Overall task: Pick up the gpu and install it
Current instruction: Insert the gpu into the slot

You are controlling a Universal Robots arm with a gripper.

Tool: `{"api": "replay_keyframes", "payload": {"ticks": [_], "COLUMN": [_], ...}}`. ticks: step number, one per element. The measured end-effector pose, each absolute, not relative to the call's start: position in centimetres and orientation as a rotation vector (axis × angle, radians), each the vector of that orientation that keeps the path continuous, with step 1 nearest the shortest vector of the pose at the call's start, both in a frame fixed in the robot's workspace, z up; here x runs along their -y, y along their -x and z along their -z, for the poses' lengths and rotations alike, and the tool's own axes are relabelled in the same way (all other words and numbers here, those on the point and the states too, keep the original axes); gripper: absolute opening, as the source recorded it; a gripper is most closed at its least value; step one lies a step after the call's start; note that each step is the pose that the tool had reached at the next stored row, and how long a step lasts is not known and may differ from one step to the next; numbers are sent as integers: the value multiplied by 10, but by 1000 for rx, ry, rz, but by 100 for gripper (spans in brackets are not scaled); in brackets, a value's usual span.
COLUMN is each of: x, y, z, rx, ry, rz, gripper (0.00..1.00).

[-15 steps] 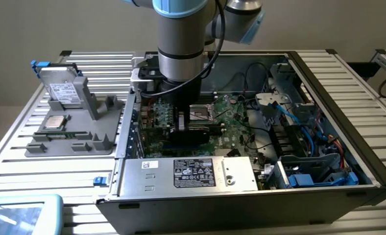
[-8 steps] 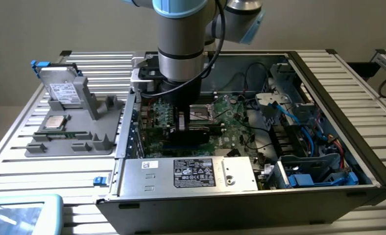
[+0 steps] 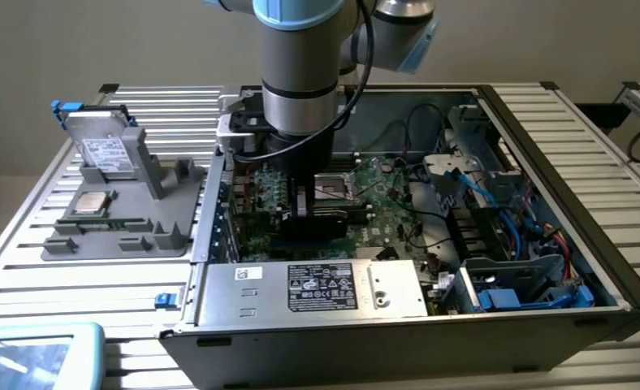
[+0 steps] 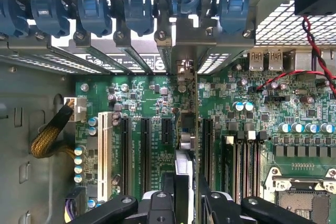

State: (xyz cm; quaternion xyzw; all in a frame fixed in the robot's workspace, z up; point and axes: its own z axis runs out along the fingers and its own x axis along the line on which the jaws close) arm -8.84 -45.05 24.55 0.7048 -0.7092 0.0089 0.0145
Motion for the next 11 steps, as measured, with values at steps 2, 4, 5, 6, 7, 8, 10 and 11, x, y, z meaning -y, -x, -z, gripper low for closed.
{"api": "replay_keyframes", "payload": {"ticks": [2,4,5,6,7,8,10,11], "x": [451,451,451,451,451,451,451,451], "y": [88,88,88,88,88,88,88,88], "z": [-246,-246,-246,-246,-245,-245,-245,-245], "rx": [2207,2207,2206,2205,2204,2202,2197,2195], "ry": [-2194,-2195,-2196,-2196,-2198,-2200,-2206,-2208], "rz": [-28,-28,-28,-28,-28,-27,-26,-26], "gripper": [27,27,27,27,27,27,27,27]}}
